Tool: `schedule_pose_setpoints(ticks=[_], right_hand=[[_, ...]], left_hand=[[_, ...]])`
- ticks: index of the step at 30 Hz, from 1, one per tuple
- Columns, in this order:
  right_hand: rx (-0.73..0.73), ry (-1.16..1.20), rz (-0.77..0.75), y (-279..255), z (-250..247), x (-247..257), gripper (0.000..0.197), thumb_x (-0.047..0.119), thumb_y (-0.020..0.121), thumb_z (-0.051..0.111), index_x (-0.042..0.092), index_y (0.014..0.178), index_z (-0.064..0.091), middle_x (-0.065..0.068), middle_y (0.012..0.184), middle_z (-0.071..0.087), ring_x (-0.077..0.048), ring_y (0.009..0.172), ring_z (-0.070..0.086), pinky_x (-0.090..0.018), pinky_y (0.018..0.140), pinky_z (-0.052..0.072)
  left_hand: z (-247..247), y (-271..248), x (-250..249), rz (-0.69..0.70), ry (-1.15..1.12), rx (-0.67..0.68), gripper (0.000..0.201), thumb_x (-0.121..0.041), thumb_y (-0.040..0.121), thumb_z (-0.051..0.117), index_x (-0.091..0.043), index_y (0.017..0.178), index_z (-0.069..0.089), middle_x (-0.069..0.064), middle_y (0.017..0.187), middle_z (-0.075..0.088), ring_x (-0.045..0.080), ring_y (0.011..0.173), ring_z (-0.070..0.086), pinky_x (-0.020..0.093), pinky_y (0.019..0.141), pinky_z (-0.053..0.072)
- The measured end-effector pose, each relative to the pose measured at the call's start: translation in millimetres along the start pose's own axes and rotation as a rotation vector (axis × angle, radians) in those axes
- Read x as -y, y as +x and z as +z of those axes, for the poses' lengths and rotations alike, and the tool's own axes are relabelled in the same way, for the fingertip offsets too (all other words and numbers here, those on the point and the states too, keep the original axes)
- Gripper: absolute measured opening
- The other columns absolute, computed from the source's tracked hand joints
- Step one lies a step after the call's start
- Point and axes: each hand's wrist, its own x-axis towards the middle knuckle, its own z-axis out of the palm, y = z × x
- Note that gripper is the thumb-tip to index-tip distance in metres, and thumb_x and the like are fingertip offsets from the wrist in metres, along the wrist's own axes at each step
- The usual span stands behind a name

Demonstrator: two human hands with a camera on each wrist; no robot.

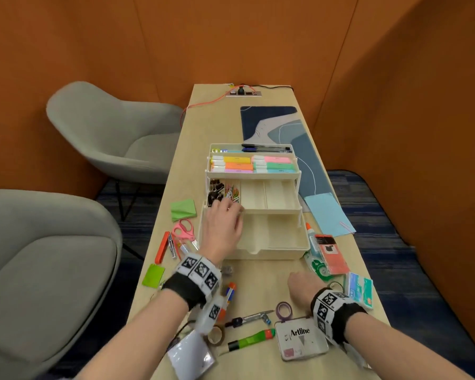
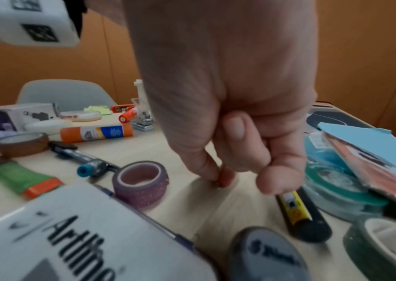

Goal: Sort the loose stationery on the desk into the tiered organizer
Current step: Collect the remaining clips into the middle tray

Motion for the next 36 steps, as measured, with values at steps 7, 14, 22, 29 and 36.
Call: schedule_pose_setpoints(ticks=[7,14,22,29,36], right_hand=[[-0.059,0.083,0.009,-2,8,-2,0.028,0.010,0.094,0.034,0.003,0.117,0.050,-0.015,0.115,0.063,-0.031,0.104,0.062,-0.037,0.082,0.049],[-0.137,0.253,-0.019,-12,24,-21,0.030,0.023,0.095,0.038,0.004,0.116,0.048,-0.016,0.115,0.061,-0.033,0.105,0.059,-0.039,0.083,0.046],[-0.221,0.730,0.134,-24,17,-34,0.013,0.023,0.092,0.043,0.013,0.099,0.048,-0.009,0.088,0.060,-0.027,0.084,0.057,-0.035,0.073,0.044],[-0.332,1.248,0.084,-9,-68,-26,0.020,0.021,0.095,0.037,0.012,0.080,0.045,-0.007,0.079,0.046,-0.022,0.070,0.045,-0.030,0.059,0.039],[-0.276,1.099,-0.042,61,-172,22,0.023,0.026,0.097,0.034,0.007,0.093,0.046,-0.006,0.077,0.048,-0.018,0.053,0.048,-0.024,0.045,0.038]], left_hand=[[57,-72,-45,0.168,-0.146,0.506,0.019,-0.016,0.093,0.047,-0.013,0.106,0.061,0.003,0.107,0.060,0.019,0.097,0.056,0.034,0.085,0.047],[94,-66,-64,0.139,-0.100,0.655,0.029,-0.010,0.088,0.046,-0.012,0.113,0.059,0.010,0.115,0.054,0.030,0.100,0.054,0.038,0.081,0.046],[90,-53,-67,0.071,-0.193,0.645,0.026,-0.017,0.093,0.049,-0.016,0.116,0.060,0.005,0.111,0.054,0.022,0.102,0.056,0.037,0.091,0.047],[41,-68,-1,-0.032,-0.199,0.475,0.016,-0.020,0.095,0.052,-0.021,0.106,0.063,-0.013,0.097,0.052,0.006,0.092,0.055,0.013,0.077,0.034],[3,-98,57,-0.195,-0.196,0.342,0.011,-0.021,0.092,0.056,-0.021,0.099,0.065,-0.013,0.094,0.062,0.001,0.084,0.056,0.011,0.074,0.040]])
